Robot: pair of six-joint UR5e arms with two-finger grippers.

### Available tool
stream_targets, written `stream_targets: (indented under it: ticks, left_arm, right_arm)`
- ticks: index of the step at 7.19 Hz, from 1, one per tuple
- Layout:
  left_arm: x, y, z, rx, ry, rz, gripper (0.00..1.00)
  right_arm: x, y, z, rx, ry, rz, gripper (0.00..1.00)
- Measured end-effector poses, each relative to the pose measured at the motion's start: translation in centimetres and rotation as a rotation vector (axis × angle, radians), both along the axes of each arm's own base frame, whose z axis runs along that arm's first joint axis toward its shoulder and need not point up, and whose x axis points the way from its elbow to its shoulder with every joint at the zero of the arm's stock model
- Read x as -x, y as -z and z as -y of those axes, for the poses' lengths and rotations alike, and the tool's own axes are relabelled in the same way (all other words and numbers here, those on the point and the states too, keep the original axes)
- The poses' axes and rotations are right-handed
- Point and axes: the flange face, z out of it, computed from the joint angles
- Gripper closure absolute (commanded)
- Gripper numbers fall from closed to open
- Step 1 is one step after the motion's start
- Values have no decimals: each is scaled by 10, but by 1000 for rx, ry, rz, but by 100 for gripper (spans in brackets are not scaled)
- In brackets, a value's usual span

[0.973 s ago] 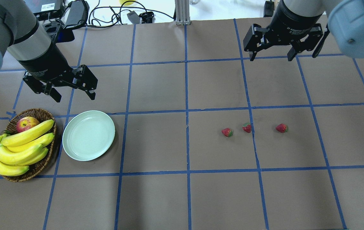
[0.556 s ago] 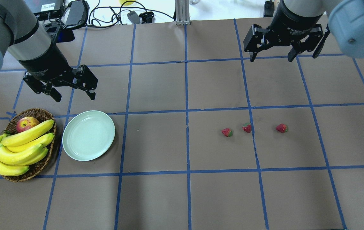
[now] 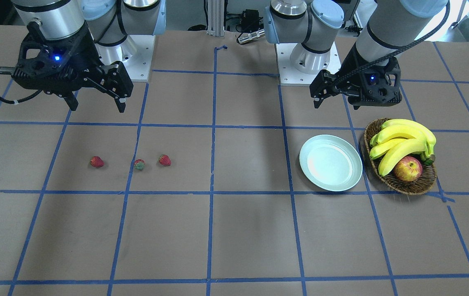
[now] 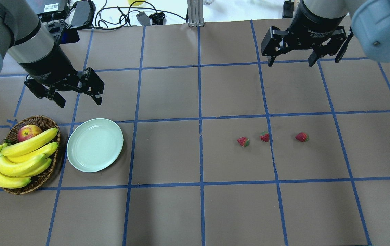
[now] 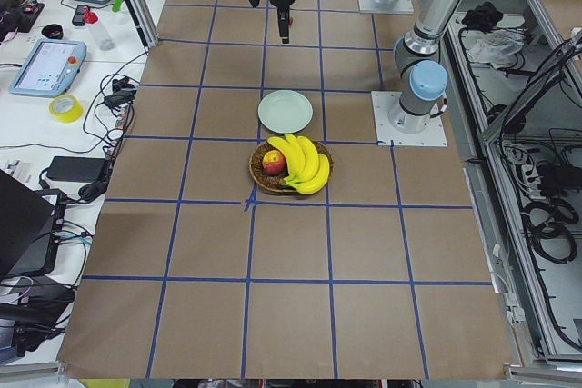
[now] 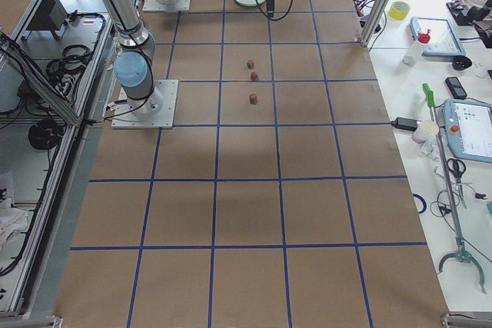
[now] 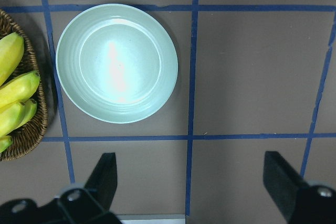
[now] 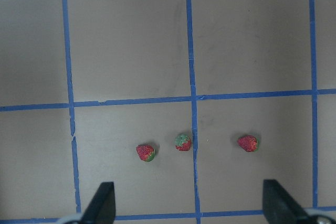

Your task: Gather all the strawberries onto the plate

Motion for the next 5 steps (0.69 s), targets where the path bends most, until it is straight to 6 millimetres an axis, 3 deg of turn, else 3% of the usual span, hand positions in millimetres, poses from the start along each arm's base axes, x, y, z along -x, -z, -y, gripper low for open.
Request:
stream_targets:
  ticks: [5]
  left_arm:
    - [0, 2, 0, -4, 3, -1, 0]
  right_arm:
    - [2, 4, 0, -17, 1, -3, 0]
